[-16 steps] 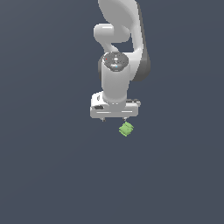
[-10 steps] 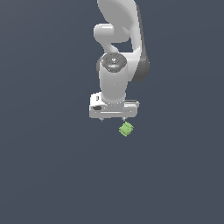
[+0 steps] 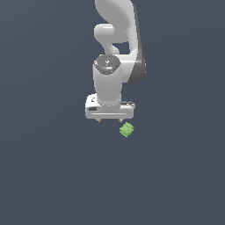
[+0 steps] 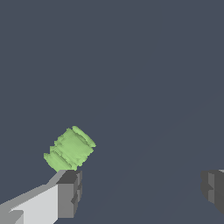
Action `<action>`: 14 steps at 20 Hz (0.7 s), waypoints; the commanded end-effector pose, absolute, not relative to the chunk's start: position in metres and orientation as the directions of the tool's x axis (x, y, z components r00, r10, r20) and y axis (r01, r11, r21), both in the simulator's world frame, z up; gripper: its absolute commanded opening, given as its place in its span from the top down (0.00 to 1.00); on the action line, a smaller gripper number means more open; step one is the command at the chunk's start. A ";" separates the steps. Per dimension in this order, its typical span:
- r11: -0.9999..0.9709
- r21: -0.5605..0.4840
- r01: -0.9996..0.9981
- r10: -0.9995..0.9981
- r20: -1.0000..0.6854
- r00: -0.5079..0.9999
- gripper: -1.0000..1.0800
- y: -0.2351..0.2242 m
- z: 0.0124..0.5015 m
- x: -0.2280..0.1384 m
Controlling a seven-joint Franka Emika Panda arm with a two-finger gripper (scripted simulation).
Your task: Pick up the object and move it to a goal position.
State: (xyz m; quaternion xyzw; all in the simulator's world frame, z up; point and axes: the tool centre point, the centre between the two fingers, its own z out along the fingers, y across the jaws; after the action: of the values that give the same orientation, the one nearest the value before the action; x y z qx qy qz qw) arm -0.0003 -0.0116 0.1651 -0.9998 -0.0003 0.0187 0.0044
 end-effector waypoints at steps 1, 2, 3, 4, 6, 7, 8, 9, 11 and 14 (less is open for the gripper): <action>-1.000 -0.009 -0.004 -0.004 -0.037 0.999 0.04 -0.010 0.165 0.000; -1.000 -0.008 -0.010 -0.009 -0.037 0.999 0.04 -0.009 0.164 0.000; -1.000 -0.008 -0.016 -0.016 -0.037 0.999 0.04 -0.008 0.163 -0.001; -1.000 -0.008 -0.024 -0.024 -0.036 0.999 0.04 -0.007 0.163 -0.001; -0.999 -0.007 -0.042 -0.042 -0.036 0.998 0.04 -0.005 0.161 -0.001; -0.999 -0.007 -0.052 -0.052 -0.035 0.998 0.04 -0.004 0.160 -0.001; -0.998 -0.007 -0.064 -0.064 -0.035 0.997 0.04 -0.002 0.158 -0.002; -0.997 -0.006 -0.076 -0.076 -0.034 0.997 0.04 0.000 0.157 -0.002; -0.994 -0.005 -0.105 -0.104 -0.033 0.994 0.04 0.003 0.154 -0.002; -0.988 -0.004 -0.155 -0.155 -0.031 0.987 0.04 0.010 0.149 -0.004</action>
State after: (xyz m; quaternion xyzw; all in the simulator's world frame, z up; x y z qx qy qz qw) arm -0.0029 0.0066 0.1516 -0.9977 0.0651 0.0158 0.0032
